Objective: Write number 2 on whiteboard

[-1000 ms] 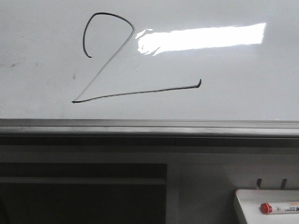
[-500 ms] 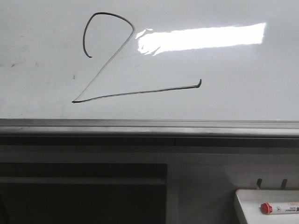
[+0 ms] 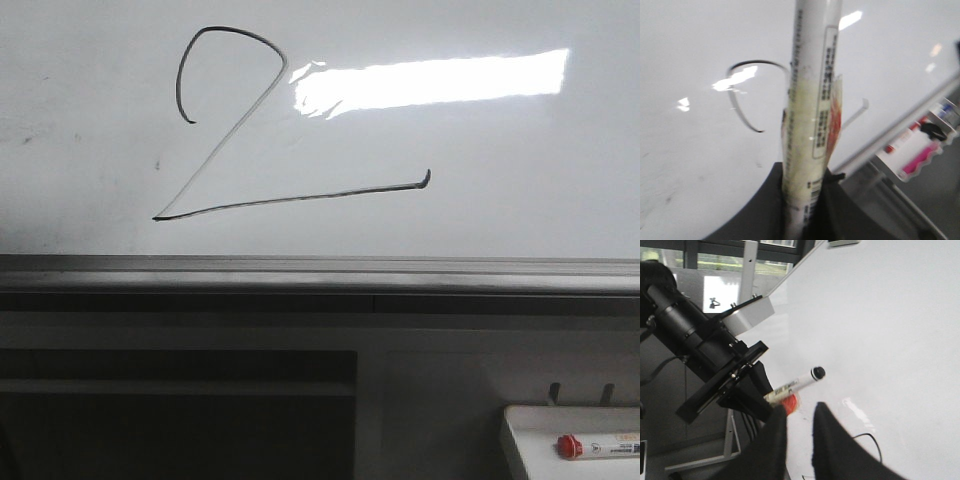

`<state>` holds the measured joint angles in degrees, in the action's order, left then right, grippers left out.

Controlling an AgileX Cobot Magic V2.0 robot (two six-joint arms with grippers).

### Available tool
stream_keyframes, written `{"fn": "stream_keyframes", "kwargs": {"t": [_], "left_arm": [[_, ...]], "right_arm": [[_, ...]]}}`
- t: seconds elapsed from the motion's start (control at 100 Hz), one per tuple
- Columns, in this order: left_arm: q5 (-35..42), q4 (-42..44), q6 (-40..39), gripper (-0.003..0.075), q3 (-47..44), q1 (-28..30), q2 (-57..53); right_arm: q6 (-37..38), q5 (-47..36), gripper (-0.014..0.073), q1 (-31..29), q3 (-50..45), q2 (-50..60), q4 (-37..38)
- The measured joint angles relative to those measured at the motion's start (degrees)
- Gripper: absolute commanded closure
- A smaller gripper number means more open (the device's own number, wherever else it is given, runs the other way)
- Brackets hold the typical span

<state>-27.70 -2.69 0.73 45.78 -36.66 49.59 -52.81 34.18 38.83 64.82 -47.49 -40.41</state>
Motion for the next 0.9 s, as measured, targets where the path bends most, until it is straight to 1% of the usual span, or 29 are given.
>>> {"fn": "stream_keyframes", "kwargs": {"t": [0.07,0.14,0.22,0.31,0.47,0.58,0.78,0.85,0.9], "left_arm": [[6.49,2.2,-5.94,0.0741,-3.43,4.03,0.91],[12.85,2.06,-9.47,0.0741,-6.15,7.99,2.41],[18.43,0.11,-11.12,0.0741,-7.64,11.55,4.9],[21.79,-1.29,-11.82,0.0741,-7.86,13.76,8.62],[24.29,-1.9,-12.08,0.0741,-7.97,14.31,15.25],[25.29,-1.9,-12.08,0.0741,-8.0,14.31,18.92],[26.15,-1.92,-12.21,0.0736,-8.0,14.31,20.61],[26.39,-1.46,-12.21,0.0691,-8.0,14.31,20.7],[26.39,-1.2,-12.21,0.0625,-8.0,14.31,20.7]], "right_arm": [[0.0,2.11,0.0662,-2.11,-0.55,2.26,0.09],[0.0,2.89,0.0662,-3.03,-2.01,4.15,0.09],[0.0,3.05,0.0662,-3.44,-4.73,5.32,0.09],[1.32,3.05,0.0662,-3.42,-7.82,5.4,0.09],[2.4,1.74,0.0662,-3.42,-12.48,5.4,-0.33],[2.67,0.65,0.0662,-3.42,-14.03,5.4,-0.96],[2.94,0.41,0.0662,-3.42,-14.46,5.4,-2.09],[2.94,0.41,0.0662,-3.42,-14.46,5.4,-2.25],[2.94,0.41,0.0662,-3.42,-14.46,5.4,-2.41]]}}
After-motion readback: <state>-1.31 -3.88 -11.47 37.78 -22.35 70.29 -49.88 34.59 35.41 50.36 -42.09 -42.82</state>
